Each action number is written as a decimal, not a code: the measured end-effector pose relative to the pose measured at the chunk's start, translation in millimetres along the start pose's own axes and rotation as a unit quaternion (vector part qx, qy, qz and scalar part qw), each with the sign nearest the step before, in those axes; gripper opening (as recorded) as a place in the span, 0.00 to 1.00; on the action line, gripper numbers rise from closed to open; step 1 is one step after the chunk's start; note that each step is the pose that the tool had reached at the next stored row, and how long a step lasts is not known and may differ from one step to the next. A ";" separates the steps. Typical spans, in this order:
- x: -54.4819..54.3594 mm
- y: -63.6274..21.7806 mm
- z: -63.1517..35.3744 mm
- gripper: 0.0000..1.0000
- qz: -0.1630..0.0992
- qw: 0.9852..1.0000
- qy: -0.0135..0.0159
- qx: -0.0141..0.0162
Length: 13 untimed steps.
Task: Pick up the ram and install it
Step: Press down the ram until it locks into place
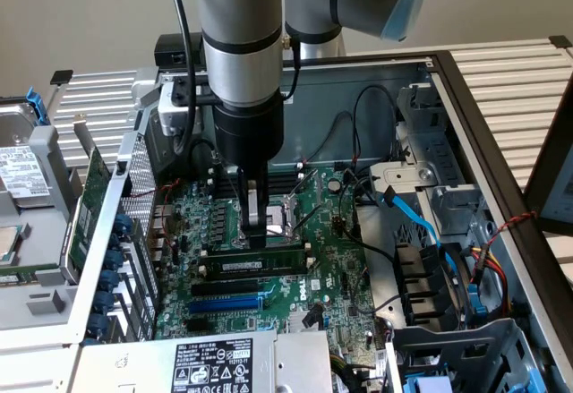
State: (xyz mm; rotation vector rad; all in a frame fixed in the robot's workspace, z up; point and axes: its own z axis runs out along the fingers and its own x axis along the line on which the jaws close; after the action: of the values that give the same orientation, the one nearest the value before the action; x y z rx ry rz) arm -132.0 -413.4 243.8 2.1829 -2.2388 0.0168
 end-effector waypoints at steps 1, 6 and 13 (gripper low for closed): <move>0.0 0.1 0.3 0.11 0.000 1.000 0.001 0.000; -0.2 1.2 1.5 0.11 0.001 1.000 0.004 0.004; -0.2 2.6 4.4 0.11 0.001 1.000 0.003 0.008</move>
State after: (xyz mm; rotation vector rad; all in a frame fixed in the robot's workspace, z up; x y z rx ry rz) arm -134.6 -413.2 239.4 2.1854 -2.2444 0.0421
